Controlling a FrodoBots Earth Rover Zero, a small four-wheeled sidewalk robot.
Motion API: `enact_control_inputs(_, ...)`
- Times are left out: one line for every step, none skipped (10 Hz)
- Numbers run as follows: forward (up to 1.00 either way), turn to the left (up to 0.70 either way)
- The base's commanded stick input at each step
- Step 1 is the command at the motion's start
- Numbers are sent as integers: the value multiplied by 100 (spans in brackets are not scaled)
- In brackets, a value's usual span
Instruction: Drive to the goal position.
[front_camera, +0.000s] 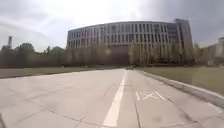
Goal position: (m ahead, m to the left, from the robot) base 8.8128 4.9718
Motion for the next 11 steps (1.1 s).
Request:
enact_control_inputs(70, 0)
enact_control_inputs(70, 0)
enact_control_inputs(70, 0)
enact_control_inputs(70, 0)
enact_control_inputs(70, 0)
enact_control_inputs(70, 0)
enact_control_inputs(70, 0)
enact_control_inputs(70, 0)
enact_control_inputs(70, 0)
enact_control_inputs(70, 0)
enact_control_inputs(70, 0)
